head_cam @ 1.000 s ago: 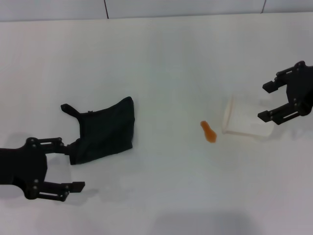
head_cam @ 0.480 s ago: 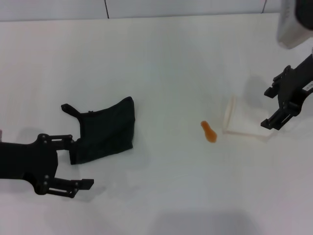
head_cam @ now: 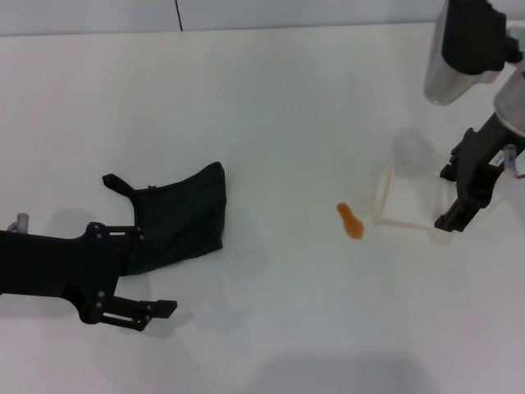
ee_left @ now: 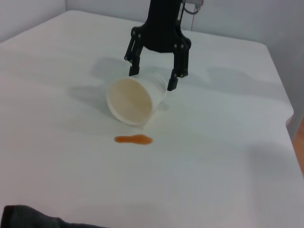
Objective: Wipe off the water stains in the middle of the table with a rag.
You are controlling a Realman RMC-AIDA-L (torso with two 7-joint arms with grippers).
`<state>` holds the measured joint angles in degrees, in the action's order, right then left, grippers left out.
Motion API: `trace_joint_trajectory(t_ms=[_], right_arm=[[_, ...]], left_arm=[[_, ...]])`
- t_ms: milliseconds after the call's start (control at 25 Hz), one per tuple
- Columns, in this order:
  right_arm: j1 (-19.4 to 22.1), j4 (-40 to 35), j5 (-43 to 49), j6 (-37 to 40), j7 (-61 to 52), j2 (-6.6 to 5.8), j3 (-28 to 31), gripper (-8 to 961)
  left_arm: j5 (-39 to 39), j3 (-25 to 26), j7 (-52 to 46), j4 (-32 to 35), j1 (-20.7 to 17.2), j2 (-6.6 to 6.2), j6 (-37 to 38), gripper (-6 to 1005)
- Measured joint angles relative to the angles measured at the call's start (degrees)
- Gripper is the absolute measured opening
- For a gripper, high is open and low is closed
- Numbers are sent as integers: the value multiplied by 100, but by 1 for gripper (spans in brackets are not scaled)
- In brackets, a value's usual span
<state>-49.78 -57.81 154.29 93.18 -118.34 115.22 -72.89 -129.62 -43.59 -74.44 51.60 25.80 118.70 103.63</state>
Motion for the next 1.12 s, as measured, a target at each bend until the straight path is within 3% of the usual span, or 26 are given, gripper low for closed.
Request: trace_joint_trajectory(t_ms=[440,800,1000,1120], right_arm=[[-73,424,-34,-491,-8,42,-610,854],[-54,613,-75,-843,17,56,-742,850],[-47,678,-175,-916,28,60,-732,787],[110,334,-473,-822,43,22,-670,750]], left_arm=[[-2,-7,-1,-41,0,22,-39,859],[-2,-10,0,-62,-45,35,-66,859],[-1,-8,0,-71,-68,41,-67,859],[4,-9,0,-71,-81,41,-66,859]])
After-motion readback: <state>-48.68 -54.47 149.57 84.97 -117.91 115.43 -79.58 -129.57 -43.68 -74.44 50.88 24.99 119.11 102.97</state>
